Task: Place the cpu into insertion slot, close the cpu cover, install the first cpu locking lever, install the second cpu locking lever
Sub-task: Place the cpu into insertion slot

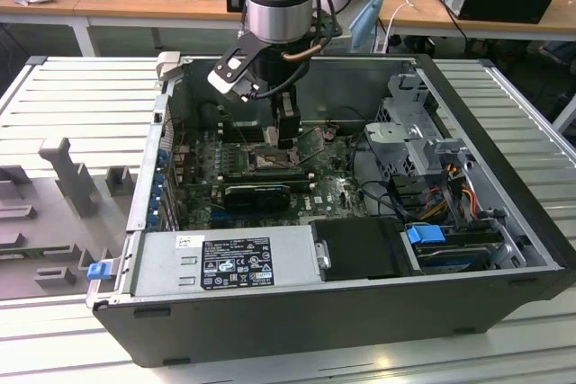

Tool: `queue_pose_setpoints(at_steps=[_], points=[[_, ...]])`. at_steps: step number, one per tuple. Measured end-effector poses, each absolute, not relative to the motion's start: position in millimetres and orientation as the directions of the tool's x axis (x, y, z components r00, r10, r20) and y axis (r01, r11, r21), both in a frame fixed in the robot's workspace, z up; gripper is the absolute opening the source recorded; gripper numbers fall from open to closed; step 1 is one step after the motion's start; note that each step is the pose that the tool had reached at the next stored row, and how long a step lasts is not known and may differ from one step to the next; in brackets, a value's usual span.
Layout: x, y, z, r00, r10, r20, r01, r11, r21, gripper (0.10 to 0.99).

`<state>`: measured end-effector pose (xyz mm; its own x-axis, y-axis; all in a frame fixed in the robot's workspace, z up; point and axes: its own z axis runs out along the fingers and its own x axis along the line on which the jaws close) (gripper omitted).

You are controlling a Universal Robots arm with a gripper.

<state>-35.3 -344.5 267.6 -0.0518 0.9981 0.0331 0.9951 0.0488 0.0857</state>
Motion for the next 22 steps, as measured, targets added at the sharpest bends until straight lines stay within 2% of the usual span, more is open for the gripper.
queue_pose_setpoints(at_steps=[5, 17, 22], points=[[-37, -344, 259, -0.014, 0.999, 0.033, 0.996, 0.011, 0.086, 0.529], [-46, -333, 229, -0.025, 0.999, 0.033, 0.996, 0.022, 0.086, 0.529], [-47, -333, 226, -0.006, 0.999, 0.033, 0.996, 0.003, 0.086, 0.529]])
